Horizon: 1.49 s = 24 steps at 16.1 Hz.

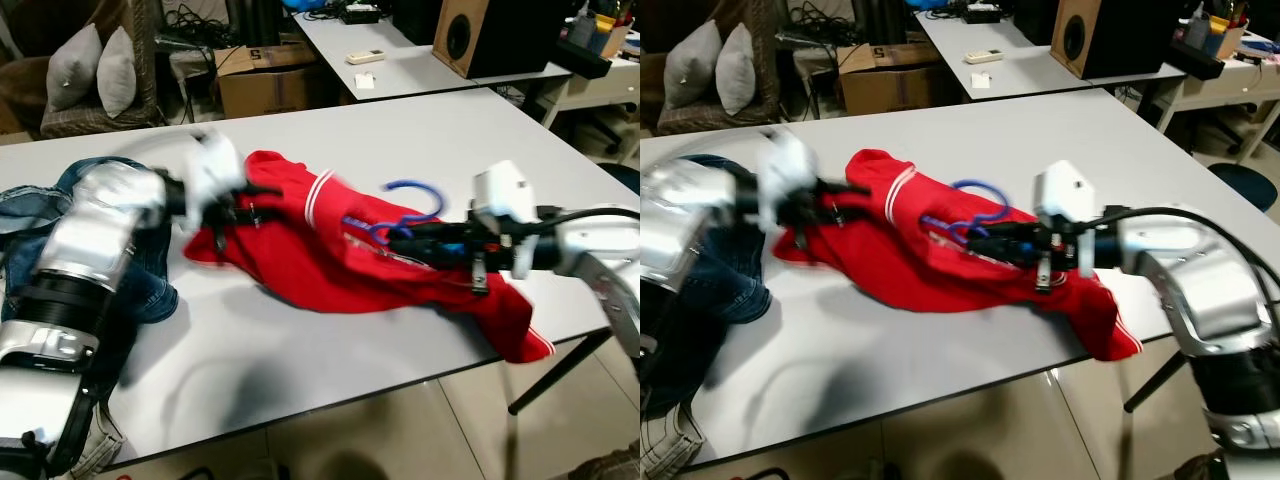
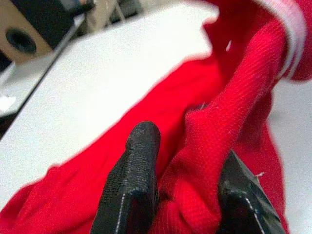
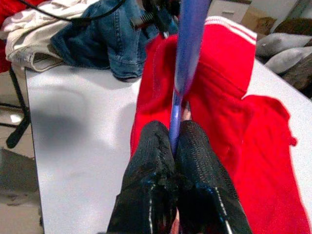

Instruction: Hang hanger

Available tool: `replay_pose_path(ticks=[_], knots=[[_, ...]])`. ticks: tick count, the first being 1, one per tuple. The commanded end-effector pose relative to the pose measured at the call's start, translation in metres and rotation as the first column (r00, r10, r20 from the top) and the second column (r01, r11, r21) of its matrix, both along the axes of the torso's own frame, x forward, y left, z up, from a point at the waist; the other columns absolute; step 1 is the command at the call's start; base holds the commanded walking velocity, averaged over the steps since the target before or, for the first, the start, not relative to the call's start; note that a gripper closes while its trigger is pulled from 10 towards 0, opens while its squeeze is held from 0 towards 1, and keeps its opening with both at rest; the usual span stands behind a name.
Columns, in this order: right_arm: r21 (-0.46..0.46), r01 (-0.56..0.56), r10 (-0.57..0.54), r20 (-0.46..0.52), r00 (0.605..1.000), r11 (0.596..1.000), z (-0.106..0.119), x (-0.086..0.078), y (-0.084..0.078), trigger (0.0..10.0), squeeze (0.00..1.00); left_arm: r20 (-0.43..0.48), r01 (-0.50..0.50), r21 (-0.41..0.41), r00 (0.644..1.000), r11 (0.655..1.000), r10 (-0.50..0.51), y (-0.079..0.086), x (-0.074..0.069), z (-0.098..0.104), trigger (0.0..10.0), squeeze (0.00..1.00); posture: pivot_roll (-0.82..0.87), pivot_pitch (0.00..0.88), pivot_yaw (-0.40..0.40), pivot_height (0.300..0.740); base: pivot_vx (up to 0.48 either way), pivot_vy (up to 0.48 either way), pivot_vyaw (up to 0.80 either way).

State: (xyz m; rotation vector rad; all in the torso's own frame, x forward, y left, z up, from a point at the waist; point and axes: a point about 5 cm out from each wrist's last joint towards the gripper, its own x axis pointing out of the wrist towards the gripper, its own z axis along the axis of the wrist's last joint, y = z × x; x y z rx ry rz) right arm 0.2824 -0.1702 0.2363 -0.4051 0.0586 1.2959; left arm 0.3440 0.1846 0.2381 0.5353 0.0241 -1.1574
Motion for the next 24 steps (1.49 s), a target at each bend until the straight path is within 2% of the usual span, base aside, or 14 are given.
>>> replay_pose_path(ticks=[1,2,4,7,8,9,10,12,15,17,19,20,22,24], knots=[[-0.016,0.018,-0.018,-0.014,1.000,1.000,0.001,-0.003,-0.009,0.0,0.00,0.013,-0.022,-0.033,1.000,0.999,0.023,0.014,-0.003,0.010,10.0,0.00,0.05,0.000,0.026,0.740,0.000,0.000,0.00],[-0.018,0.035,-0.035,-0.017,0.999,0.999,0.000,-0.003,-0.011,0.0,0.00,0.006,-0.024,0.028,1.000,0.999,0.024,0.019,-0.006,0.004,10.0,0.00,0.05,0.000,0.022,0.740,0.000,0.000,0.00],[-0.022,0.046,-0.046,-0.015,0.999,0.999,0.001,-0.004,-0.015,0.0,0.00,0.016,-0.069,0.078,0.998,0.995,0.068,0.029,-0.008,-0.004,10.0,0.00,0.05,0.000,0.008,0.740,0.000,0.000,0.00],[-0.004,0.044,-0.045,-0.025,0.999,0.999,0.003,-0.007,-0.016,0.0,0.00,-0.028,-0.067,0.006,0.997,0.998,0.067,0.033,-0.015,-0.010,10.0,0.00,0.05,0.000,-0.007,0.740,0.000,0.000,0.00],[-0.016,0.043,-0.043,-0.028,0.999,0.999,0.001,-0.007,-0.016,0.0,0.00,-0.057,-0.009,0.007,0.998,1.000,0.010,0.028,-0.022,-0.014,10.0,0.00,0.05,0.000,-0.008,0.740,0.000,0.000,0.00],[-0.031,0.041,-0.042,-0.029,0.999,0.999,-0.001,-0.006,-0.015,0.0,0.00,-0.119,0.057,0.008,0.991,0.998,-0.055,0.021,-0.028,-0.018,10.0,0.73,0.05,0.000,-0.009,0.740,0.000,0.000,0.00],[-0.041,0.038,-0.039,-0.029,0.999,0.998,-0.002,-0.006,-0.014,0.0,0.00,-0.186,0.123,-0.013,0.975,0.992,-0.123,0.013,-0.035,-0.019,10.0,1.00,0.05,0.000,-0.007,0.740,0.000,0.000,0.00],[-0.054,0.033,-0.035,-0.033,0.999,0.998,-0.003,-0.006,-0.014,0.0,0.00,-0.281,0.196,-0.113,0.934,0.974,-0.221,0.000,-0.042,-0.009,10.0,1.00,0.04,0.000,-0.003,0.740,0.000,0.000,0.00],[-0.060,0.031,-0.033,-0.037,0.999,0.998,-0.004,-0.006,-0.016,0.0,0.00,-0.302,0.223,-0.110,0.921,0.968,-0.247,0.002,-0.039,-0.006,10.0,1.00,0.04,0.000,0.002,0.740,0.000,0.000,0.00],[-0.060,0.034,-0.036,-0.037,0.999,0.998,-0.002,-0.007,-0.019,0.0,0.00,-0.279,0.153,-0.186,0.939,0.971,-0.201,0.013,-0.029,0.003,10.0,1.00,0.04,0.000,0.013,0.740,0.000,0.000,0.00],[-0.054,0.037,-0.039,-0.039,0.999,0.998,-0.002,-0.008,-0.020,0.0,0.00,-0.291,0.112,-0.242,0.939,0.964,-0.183,0.018,-0.027,0.007,10.0,0.97,0.04,0.000,0.013,0.740,0.000,0.000,0.00],[-0.044,0.040,-0.042,-0.042,0.998,0.998,-0.001,-0.009,-0.021,0.0,0.00,-0.302,0.096,-0.287,0.935,0.953,-0.185,0.022,-0.027,0.009,10.0,0.00,0.04,0.000,0.013,0.740,0.000,0.000,0.00],[-0.019,0.049,-0.050,-0.060,0.997,0.999,-0.003,-0.012,-0.024,0.0,0.00,-0.382,0.034,-0.437,0.898,0.899,-0.219,0.040,-0.029,0.007,10.0,0.00,0.04,0.000,0.007,0.740,0.000,0.000,0.00],[-0.008,0.055,-0.055,-0.060,0.997,0.998,-0.003,-0.014,-0.023,0.0,0.00,-0.386,-0.023,-0.398,0.911,0.917,-0.144,0.043,-0.027,-0.001,10.0,0.00,0.04,0.000,0.009,0.740,0.000,0.000,0.00]])
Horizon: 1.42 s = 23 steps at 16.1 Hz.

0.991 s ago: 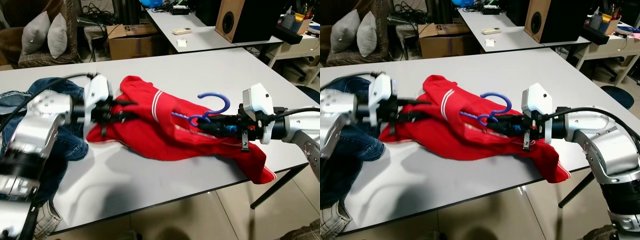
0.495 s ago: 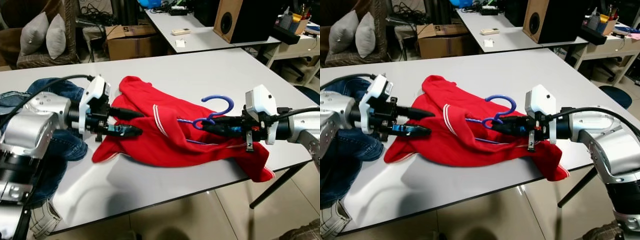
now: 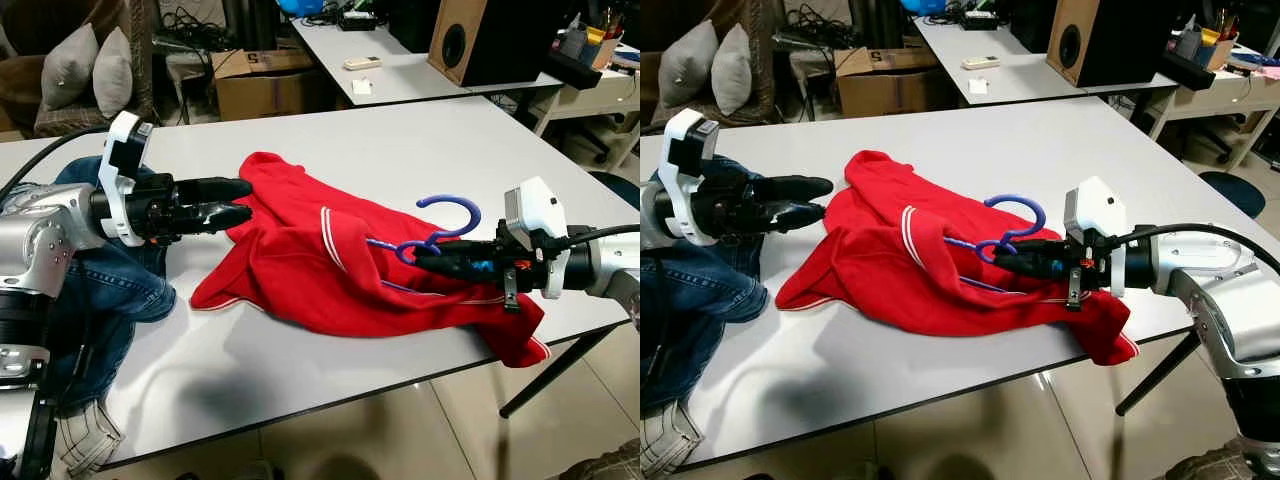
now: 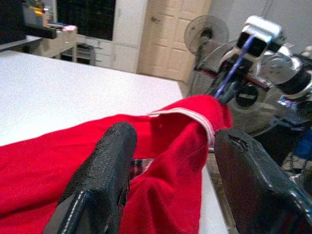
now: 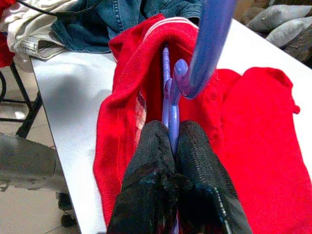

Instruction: Hang hanger

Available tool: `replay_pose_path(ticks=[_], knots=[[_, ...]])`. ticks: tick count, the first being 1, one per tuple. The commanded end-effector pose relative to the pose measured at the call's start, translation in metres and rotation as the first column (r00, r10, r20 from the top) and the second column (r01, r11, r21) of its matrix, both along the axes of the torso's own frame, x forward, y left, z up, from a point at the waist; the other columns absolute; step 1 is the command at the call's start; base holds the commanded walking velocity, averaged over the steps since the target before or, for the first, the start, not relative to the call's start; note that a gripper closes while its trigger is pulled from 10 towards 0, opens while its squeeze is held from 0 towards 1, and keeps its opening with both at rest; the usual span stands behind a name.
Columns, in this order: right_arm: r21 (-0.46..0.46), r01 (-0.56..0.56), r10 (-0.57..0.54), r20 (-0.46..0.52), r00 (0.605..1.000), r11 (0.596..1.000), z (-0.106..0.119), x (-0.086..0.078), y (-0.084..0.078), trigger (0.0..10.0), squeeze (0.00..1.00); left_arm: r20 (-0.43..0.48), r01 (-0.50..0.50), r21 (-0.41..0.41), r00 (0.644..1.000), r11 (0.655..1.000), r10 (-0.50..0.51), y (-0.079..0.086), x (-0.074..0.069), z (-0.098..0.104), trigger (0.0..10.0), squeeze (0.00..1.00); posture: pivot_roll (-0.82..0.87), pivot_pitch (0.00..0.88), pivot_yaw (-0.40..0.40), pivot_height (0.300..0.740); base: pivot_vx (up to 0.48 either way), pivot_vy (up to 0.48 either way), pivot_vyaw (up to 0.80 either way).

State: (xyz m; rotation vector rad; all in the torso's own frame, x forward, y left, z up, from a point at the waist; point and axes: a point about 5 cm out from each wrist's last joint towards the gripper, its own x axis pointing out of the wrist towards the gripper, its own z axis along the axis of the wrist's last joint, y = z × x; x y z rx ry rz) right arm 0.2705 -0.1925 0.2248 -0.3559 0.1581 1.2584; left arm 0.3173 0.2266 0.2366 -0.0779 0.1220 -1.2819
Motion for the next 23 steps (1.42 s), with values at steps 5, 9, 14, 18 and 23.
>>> replay_pose_path(ticks=[5,9,14,18,23], knots=[[0.054,0.231,-0.235,0.069,0.970,0.971,-0.001,-0.006,0.006,0.0,0.00,0.234,-0.506,0.068,0.846,0.860,0.479,-0.012,0.006,-0.017,10.0,0.00,0.03,0.000,0.005,0.740,0.000,0.000,0.00],[0.136,0.461,-0.469,0.028,0.883,0.877,-0.007,-0.018,0.009,10.0,0.00,0.299,-0.680,0.054,0.710,0.731,0.638,-0.032,-0.033,-0.031,10.0,0.00,0.03,0.013,-0.012,0.740,0.000,0.000,0.00],[0.120,0.633,-0.629,-0.071,0.774,0.765,-0.023,-0.035,0.017,10.0,0.00,0.298,-0.762,0.111,0.638,0.638,0.710,-0.042,-0.055,-0.052,10.0,0.00,0.03,0.035,-0.019,0.740,0.000,0.000,0.00],[0.162,0.766,-0.773,-0.023,0.634,0.623,-0.037,-0.039,0.018,10.0,0.00,0.285,-0.774,0.169,0.631,0.611,0.721,-0.055,-0.063,-0.070,10.0,0.00,0.01,0.041,-0.009,0.740,-0.278,0.000,0.00],[0.187,0.832,-0.836,-0.077,0.543,0.522,-0.048,-0.051,0.025,10.0,0.00,0.241,-0.784,0.186,0.621,0.592,0.746,-0.069,-0.067,-0.081,10.0,0.00,0.01,0.044,0.005,0.740,-0.322,0.000,0.00]])
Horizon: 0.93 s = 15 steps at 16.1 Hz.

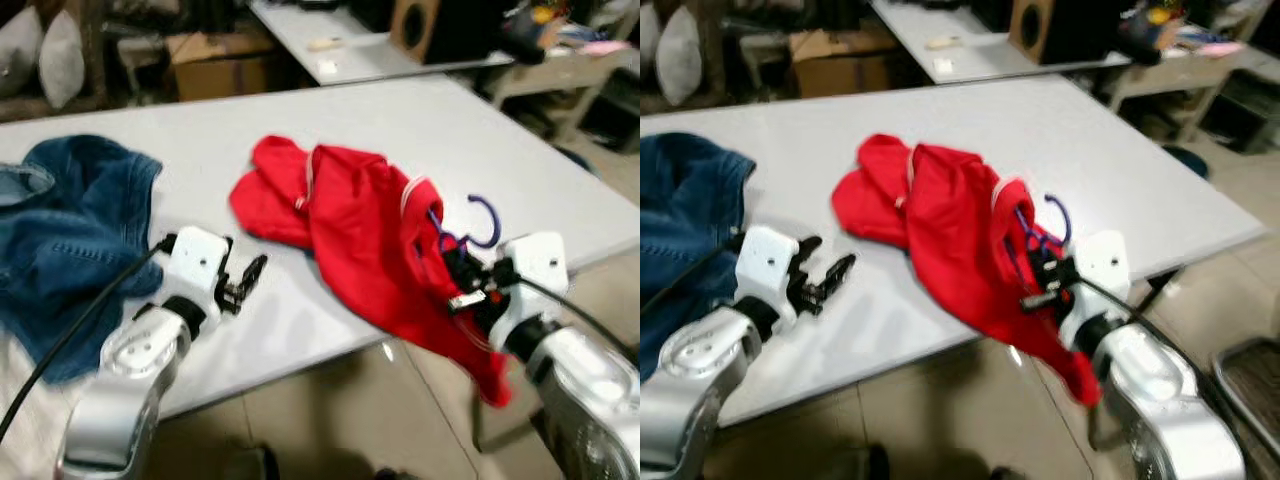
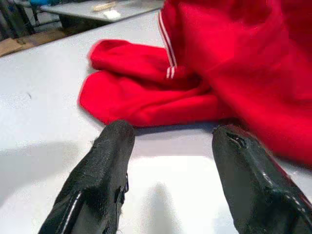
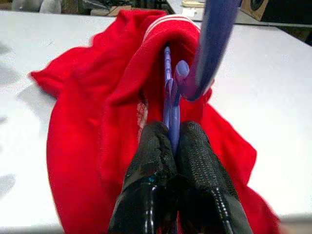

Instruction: Hang hanger

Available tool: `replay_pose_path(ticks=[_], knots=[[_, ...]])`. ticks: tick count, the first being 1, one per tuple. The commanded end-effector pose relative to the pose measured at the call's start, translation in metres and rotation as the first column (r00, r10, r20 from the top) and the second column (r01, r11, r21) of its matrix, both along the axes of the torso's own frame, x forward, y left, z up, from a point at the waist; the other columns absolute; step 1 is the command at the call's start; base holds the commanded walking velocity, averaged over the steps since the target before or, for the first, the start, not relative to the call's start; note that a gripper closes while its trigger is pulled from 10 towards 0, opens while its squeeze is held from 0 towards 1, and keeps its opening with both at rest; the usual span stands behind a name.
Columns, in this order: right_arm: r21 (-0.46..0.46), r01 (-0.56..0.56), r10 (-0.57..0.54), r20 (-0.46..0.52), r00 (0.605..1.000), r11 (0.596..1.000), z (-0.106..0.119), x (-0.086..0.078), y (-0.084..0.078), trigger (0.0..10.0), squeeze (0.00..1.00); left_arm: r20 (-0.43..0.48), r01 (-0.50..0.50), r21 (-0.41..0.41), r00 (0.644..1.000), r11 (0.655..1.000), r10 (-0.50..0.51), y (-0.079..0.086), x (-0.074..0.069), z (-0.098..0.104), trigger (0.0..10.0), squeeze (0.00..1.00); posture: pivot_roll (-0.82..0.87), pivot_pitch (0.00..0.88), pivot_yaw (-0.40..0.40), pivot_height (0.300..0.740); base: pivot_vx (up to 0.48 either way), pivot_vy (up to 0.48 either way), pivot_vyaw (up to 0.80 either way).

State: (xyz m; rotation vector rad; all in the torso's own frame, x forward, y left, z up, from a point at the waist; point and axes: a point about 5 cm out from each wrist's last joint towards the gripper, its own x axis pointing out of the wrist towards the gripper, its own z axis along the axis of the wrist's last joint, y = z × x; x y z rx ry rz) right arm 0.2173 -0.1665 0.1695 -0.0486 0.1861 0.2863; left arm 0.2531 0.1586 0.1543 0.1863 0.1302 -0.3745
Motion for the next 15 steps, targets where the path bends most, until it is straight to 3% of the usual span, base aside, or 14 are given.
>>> replay_pose_path(ticks=[1,6,9,15], knots=[[-0.016,0.014,-0.013,0.041,0.999,1.000,0.007,0.002,0.000,10.0,0.00,-0.003,0.004,0.002,1.000,1.000,-0.004,-0.003,-0.004,-0.001,10.0,0.00,0.00,0.046,0.013,0.740,-0.334,0.000,0.00],[-0.025,0.040,-0.039,0.059,0.998,0.999,0.010,-0.001,-0.004,10.0,0.00,-0.014,0.007,-0.006,1.000,1.000,-0.007,-0.006,-0.004,-0.003,10.0,0.00,-0.01,0.051,0.017,0.740,-0.259,0.000,0.00],[-0.040,0.054,-0.052,0.044,0.998,0.998,0.008,-0.008,-0.007,10.0,0.00,-0.030,0.021,-0.008,0.999,1.000,-0.021,-0.009,-0.011,-0.007,10.0,0.00,-0.02,0.067,0.011,0.740,0.000,0.000,0.00],[-0.019,-0.043,0.042,-0.053,0.998,0.999,-0.007,-0.040,0.004,10.0,0.00,-0.081,0.004,-0.102,0.997,0.995,-0.013,-0.009,-0.029,-0.019,10.0,0.00,-0.03,0.091,0.002,0.740,0.000,0.000,0.00]])
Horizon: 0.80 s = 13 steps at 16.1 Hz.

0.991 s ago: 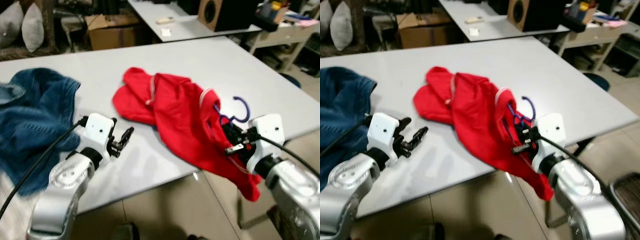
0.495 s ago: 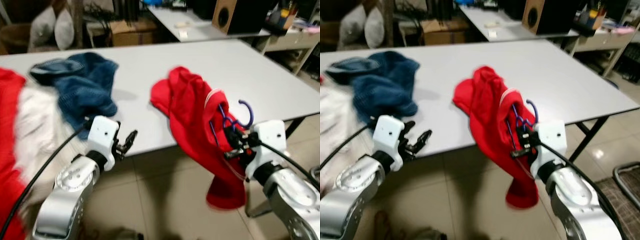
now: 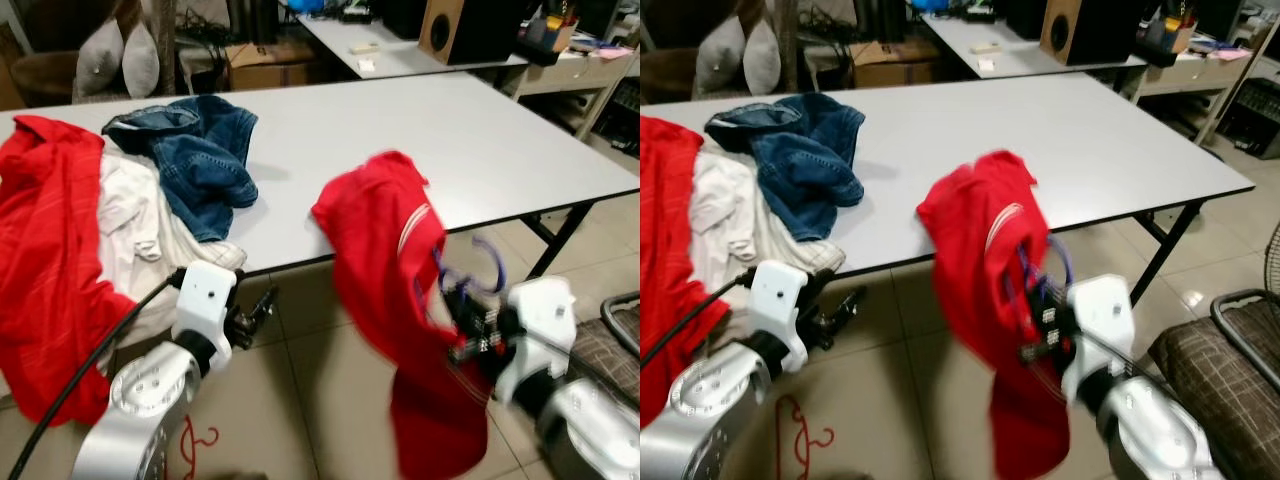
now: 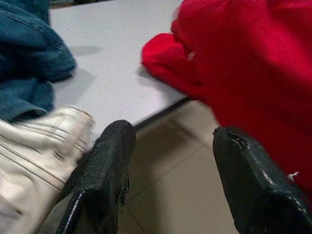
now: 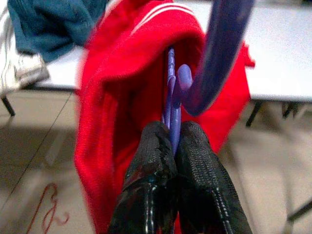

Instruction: Hang hanger

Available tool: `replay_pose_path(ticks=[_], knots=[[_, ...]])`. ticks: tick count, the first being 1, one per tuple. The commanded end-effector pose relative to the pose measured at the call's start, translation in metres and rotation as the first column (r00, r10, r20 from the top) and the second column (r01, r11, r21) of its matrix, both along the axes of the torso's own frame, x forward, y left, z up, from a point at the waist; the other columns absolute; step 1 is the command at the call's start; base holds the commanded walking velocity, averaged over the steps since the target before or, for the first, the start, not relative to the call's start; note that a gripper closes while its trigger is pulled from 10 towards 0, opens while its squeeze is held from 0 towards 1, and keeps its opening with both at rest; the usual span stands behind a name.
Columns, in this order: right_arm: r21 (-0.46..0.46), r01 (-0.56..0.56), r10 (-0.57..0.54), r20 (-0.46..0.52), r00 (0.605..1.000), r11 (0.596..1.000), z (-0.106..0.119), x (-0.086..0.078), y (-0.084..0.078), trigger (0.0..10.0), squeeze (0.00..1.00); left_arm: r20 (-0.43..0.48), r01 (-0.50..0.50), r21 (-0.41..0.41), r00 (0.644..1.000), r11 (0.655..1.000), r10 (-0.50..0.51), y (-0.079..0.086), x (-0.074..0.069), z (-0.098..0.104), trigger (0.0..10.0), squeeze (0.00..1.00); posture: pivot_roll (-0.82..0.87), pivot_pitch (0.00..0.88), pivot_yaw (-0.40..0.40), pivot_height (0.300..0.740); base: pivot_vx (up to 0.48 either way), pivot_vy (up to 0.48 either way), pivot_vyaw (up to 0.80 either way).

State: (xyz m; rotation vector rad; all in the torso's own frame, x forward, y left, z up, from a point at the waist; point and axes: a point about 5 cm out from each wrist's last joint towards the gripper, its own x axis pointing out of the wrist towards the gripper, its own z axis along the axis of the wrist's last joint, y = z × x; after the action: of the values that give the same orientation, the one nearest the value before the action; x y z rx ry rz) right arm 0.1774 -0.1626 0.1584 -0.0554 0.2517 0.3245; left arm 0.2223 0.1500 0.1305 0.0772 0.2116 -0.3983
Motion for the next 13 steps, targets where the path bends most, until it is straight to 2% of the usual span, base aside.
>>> replay_pose_path(ticks=[1,2,5,10,13], knots=[[0.007,-0.010,0.010,-0.005,1.000,1.000,0.002,-0.003,0.001,10.0,0.00,0.020,0.017,0.002,1.000,1.000,-0.017,-0.001,-0.002,0.004,10.0,0.00,-0.03,0.096,0.000,0.740,0.000,0.000,0.00],[0.005,-0.022,0.022,-0.005,1.000,1.000,0.002,-0.004,0.002,10.0,0.00,0.019,0.022,0.001,1.000,1.000,-0.022,-0.002,-0.004,0.004,10.0,0.00,-0.03,0.102,0.000,0.740,0.000,0.000,0.00],[0.009,-0.115,0.115,-0.046,0.992,0.993,-0.001,-0.015,0.010,10.0,0.00,-0.014,0.043,0.001,0.999,0.999,-0.043,-0.005,-0.017,-0.001,10.0,0.00,-0.02,0.127,-0.005,0.740,0.000,0.000,0.80],[0.009,-0.116,0.117,-0.112,0.987,0.993,-0.009,-0.026,0.008,10.0,0.00,-0.083,-0.008,-0.027,0.997,1.000,0.005,-0.004,-0.029,-0.008,10.0,0.00,-0.03,0.147,-0.009,0.740,0.000,0.000,0.80],[0.010,-0.129,0.129,-0.147,0.981,0.992,-0.014,-0.032,0.007,10.0,0.00,-0.171,0.049,-0.067,0.983,0.996,-0.060,-0.008,-0.040,-0.016,10.0,0.00,-0.04,0.153,-0.009,0.740,0.000,0.000,0.80]])
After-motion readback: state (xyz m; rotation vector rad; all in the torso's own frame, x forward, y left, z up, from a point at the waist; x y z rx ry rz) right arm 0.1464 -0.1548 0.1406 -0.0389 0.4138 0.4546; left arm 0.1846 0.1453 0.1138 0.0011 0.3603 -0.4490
